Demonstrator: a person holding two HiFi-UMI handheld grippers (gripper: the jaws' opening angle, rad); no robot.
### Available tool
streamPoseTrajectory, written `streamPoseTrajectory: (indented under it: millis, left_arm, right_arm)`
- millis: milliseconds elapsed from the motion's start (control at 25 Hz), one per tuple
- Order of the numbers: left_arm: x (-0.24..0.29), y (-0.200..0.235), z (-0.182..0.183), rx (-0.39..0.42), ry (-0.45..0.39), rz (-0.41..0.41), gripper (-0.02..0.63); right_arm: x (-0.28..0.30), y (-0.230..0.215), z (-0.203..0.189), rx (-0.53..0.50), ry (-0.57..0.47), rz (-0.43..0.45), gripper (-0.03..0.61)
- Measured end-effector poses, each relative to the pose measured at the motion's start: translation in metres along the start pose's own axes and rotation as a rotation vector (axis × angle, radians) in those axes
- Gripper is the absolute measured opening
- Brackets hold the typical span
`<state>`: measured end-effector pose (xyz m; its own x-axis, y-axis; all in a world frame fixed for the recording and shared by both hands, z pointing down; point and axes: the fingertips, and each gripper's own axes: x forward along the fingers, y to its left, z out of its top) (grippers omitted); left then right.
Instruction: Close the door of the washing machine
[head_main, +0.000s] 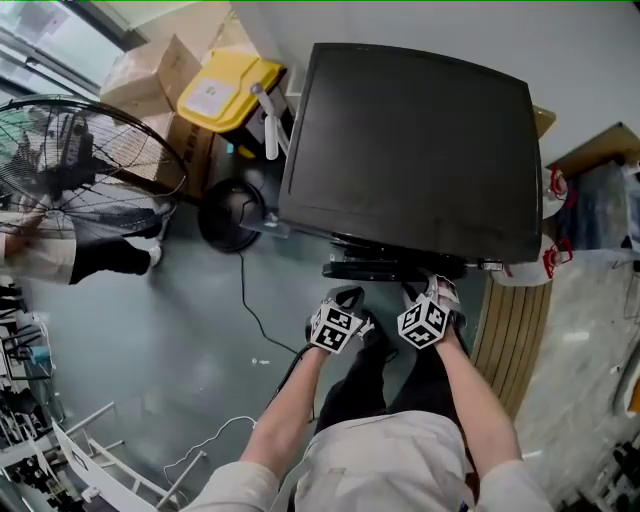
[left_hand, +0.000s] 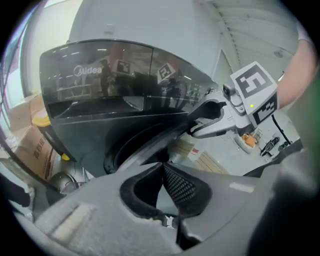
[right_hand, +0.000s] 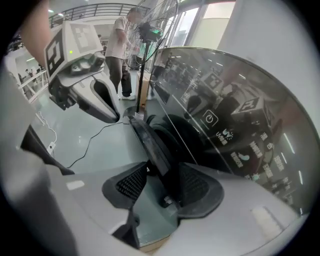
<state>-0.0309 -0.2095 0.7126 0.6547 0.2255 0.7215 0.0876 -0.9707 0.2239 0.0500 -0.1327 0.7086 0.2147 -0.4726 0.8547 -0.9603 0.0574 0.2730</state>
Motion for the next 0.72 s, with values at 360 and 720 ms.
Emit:
streamPoseTrajectory:
  millis: [360, 720]
  left_arm:
    - [0.024, 0.017, 0.009, -0.155, 0.017, 0.056, 0.002]
    - [0.033, 0.021, 0.026, -0.211, -0.009, 0.062, 0.003]
  right_arm:
    - [-0.008, -0.016, 0.010, 0.166, -0.040, -0.116, 0.181]
    - [-0.020, -0.004, -0.002, 0.576, -0.155, -0.069, 0.050]
